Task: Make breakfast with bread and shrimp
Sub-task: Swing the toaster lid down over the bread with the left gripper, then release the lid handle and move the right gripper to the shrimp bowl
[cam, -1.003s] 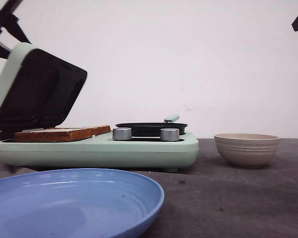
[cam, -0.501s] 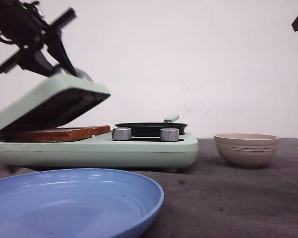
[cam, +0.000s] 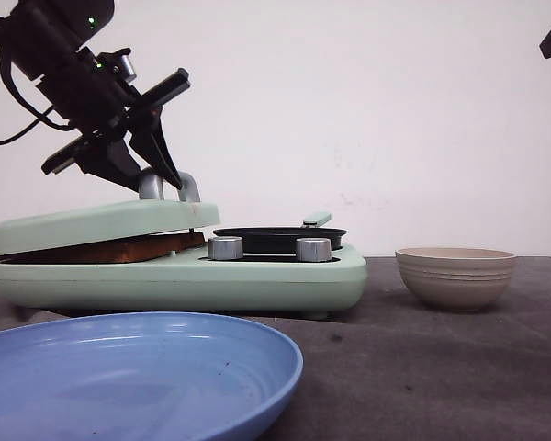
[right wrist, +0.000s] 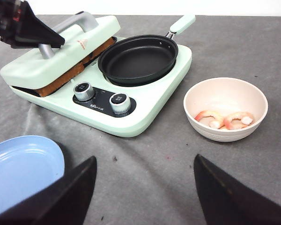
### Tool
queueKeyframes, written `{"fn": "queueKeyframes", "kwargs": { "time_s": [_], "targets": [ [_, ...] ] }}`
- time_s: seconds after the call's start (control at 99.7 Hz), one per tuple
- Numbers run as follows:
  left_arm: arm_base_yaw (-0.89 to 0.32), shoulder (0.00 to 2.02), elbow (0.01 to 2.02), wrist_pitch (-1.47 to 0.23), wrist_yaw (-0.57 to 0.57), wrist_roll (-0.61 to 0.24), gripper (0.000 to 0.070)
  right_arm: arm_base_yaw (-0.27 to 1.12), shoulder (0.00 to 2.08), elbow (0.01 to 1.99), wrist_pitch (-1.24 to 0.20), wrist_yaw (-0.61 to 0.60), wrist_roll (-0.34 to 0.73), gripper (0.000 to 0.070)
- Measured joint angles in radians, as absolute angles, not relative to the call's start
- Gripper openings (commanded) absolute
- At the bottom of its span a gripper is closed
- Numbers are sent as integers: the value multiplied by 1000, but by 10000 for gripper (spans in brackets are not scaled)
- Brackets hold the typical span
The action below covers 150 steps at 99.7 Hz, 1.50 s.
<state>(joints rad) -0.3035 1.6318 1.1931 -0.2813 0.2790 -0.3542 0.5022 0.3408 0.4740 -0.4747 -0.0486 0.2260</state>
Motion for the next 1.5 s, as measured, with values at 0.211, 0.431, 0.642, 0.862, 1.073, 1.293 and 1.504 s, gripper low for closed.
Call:
{"fn": "queueKeyframes", "kwargs": {
  "time_s": [0.211,0.431,0.642,0.862,1.073,1.293,1.504],
  "targets": [
    [-308,1634,1193,-278,278,-356,170,502,341,474,-475,-48,226,399],
    [-297,1644,1213,-296,310,-401,493,502,341,474,-475,-48,226,399],
    [-297,1644,1287,-310,398,-407,521,502,341,474,-475,-48,226,399],
    [-296,1569,1346,-310,404,-379,514,502,341,474,-474,-49,245,400],
    [-299,1369,1359,-333,286,-253,514,502,341,474,-480,-51,311,400],
    [-297,1202,1359,-449,240,-142,514,502,392,504,-507,-53,376,400],
    [-297,1053,1307,-496,234,-86,510,496,557,595,-541,-61,398,400]
  ]
}}
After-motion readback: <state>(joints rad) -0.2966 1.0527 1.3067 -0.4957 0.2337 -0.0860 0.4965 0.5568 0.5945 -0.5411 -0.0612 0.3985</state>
